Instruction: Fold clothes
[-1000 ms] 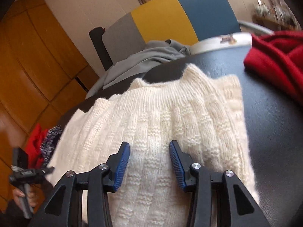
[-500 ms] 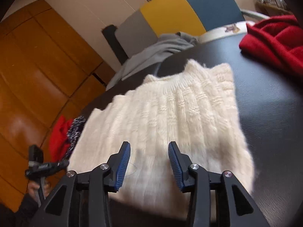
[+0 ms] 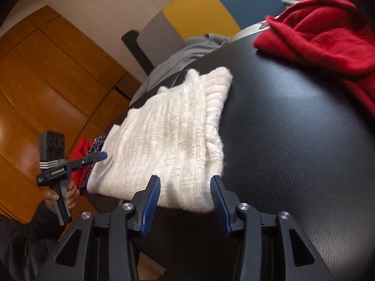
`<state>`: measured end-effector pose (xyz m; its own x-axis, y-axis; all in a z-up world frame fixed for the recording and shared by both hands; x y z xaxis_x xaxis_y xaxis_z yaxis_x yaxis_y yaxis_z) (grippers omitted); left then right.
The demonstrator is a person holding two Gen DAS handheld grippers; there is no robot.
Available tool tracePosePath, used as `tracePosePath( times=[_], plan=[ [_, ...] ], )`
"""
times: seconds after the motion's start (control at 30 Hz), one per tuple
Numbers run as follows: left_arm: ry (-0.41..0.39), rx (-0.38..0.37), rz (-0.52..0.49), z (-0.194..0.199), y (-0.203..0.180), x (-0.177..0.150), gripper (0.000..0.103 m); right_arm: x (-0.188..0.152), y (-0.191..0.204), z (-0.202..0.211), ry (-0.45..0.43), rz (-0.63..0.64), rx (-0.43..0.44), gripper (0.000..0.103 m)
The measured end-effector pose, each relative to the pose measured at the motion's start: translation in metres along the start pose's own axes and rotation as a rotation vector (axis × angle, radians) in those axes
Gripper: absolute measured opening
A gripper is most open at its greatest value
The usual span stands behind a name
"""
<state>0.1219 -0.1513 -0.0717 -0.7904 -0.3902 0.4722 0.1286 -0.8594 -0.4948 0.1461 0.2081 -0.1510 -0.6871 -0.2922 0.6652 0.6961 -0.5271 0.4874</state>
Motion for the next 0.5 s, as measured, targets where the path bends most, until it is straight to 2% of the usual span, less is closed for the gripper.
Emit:
tracePosePath(
  times=[0.1, 0.17, 0.27, 0.3, 0.33, 0.4, 0.43, 0.47, 0.5],
  plan=[
    [0.032, -0.012, -0.075, -0.022, -0.025, 0.005, 0.042, 0.01, -0.005, -0.015, 0.032, 0.018, 0.088, 0.046],
    [0.051, -0.014, -0.119, -0.036, -0.035, 0.006, 0.042, 0.016, -0.004, -0.024, 0.078, 0.026, 0.22, 0.046],
    [0.109, -0.013, -0.155, -0.058, -0.04, 0.001, 0.042, 0.018, -0.004, -0.045, 0.236, 0.041, 0.333, 0.046],
    [0.139, -0.007, -0.159, -0.065, -0.039, -0.002, 0.042, 0.018, -0.003, -0.05, 0.289, 0.025, 0.42, 0.046],
    [0.17, -0.012, -0.159, -0.069, -0.038, -0.006, 0.042, 0.015, 0.002, -0.053, 0.358, 0.032, 0.489, 0.046],
    [0.222, -0.046, -0.156, -0.072, -0.037, -0.014, 0.042, 0.005, 0.014, -0.055, 0.531, 0.113, 0.535, 0.046],
    [0.242, -0.068, -0.151, -0.069, -0.035, -0.019, 0.04, -0.001, 0.019, -0.054, 0.608, 0.141, 0.542, 0.04],
    [0.253, -0.085, -0.134, -0.067, -0.033, -0.024, 0.033, -0.008, 0.022, -0.052, 0.681, 0.168, 0.543, 0.037],
    [0.248, -0.096, -0.113, -0.066, -0.03, -0.028, 0.028, -0.014, 0.022, -0.051, 0.729, 0.183, 0.529, 0.025]
  ],
)
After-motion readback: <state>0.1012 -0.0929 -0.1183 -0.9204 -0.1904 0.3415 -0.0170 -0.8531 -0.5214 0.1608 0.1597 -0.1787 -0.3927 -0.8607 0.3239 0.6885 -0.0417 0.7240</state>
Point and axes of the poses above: each gripper's, at about its wrist camera, not at the fingertips, and z roughly against the way its jaws point, y to its left, x to its top, the point moved 3 cm from there along -z, roughly the way its jaws point, and after that the axes turned 14 degrees about z, right-handed, at the moved point
